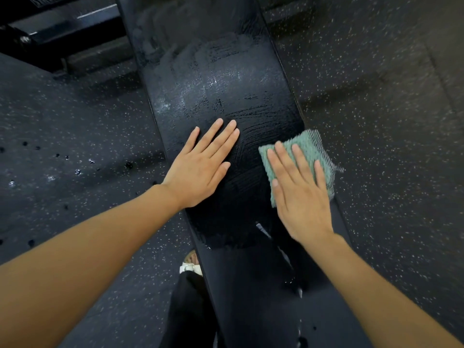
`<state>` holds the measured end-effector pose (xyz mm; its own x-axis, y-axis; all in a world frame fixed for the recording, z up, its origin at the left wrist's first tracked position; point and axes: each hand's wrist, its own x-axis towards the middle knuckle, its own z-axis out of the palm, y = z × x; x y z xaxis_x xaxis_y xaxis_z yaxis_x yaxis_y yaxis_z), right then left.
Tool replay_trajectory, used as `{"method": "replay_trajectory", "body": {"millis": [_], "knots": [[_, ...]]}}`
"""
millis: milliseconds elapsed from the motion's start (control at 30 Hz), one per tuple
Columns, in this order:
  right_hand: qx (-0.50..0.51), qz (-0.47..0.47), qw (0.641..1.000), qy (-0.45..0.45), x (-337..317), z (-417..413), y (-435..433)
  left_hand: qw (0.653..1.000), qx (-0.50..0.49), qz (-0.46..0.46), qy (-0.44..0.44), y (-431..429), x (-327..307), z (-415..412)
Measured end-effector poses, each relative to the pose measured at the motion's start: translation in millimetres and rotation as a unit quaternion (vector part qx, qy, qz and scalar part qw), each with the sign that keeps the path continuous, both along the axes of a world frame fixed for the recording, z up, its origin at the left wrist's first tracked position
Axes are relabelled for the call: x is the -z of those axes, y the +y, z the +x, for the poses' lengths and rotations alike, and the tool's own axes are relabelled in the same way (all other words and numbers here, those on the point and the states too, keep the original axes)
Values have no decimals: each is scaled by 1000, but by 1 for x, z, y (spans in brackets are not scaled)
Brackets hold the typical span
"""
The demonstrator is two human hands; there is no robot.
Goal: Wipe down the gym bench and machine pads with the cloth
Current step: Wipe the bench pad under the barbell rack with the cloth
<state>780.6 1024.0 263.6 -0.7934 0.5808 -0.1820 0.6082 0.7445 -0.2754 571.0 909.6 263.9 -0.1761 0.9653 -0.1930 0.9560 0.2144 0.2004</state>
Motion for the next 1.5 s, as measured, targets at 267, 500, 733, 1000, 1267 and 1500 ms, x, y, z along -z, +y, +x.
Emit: {"method": "replay_trajectory", "body": {"millis": [267, 500, 733, 1000, 1267, 1500], "knots": [[13, 21, 1000, 5, 1, -30, 22, 1000, 3, 0, -6, -2, 0, 3], [25, 8, 1000, 5, -3, 19, -22, 1000, 17, 1, -10, -9, -1, 10], [34, 5, 999, -4, -4, 53, -53, 999, 40, 3, -11, -13, -2, 12], [77, 16, 997, 3, 0, 5, -21, 999, 54, -3, -1, -14, -1, 11], [82, 7, 997, -2, -2, 58, -53, 998, 55, -12, 4, -15, 0, 11], [112, -8, 994, -3, -5, 82, -70, 998, 58, -7, 6, -16, 0, 13]]}}
